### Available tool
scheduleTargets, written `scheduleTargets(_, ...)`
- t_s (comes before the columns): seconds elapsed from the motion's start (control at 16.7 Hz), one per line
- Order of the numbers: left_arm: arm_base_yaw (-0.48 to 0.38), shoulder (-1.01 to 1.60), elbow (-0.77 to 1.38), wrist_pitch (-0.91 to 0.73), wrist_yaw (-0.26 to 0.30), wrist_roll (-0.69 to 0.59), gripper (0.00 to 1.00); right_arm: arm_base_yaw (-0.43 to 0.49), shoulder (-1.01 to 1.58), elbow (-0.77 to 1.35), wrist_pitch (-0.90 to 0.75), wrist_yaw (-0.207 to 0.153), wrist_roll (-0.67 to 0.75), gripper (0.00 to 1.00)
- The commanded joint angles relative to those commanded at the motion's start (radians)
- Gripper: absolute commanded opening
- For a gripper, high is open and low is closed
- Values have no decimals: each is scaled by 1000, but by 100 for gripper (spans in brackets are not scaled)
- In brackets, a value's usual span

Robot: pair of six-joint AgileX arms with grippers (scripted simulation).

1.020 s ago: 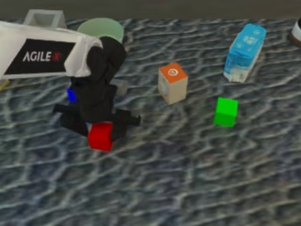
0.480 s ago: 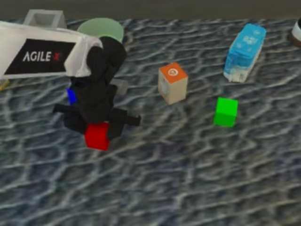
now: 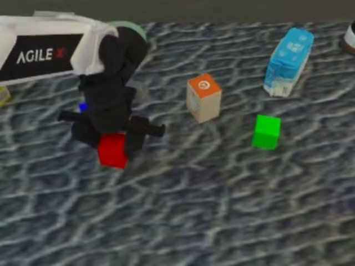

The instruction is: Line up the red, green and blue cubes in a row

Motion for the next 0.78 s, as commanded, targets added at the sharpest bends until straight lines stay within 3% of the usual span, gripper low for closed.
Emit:
scheduleTargets(0.24, 10, -51, 73, -124, 1, -1, 0, 0, 0, 0, 0, 0, 0, 100)
scheduleTargets(0.54, 3, -53, 76, -129, 1, -2, 0, 0, 0, 0, 0, 0, 0, 100)
scheduleTargets(0.78, -50, -67, 77, -148, -3, -114, 0, 0, 0, 0, 0, 0, 0, 100)
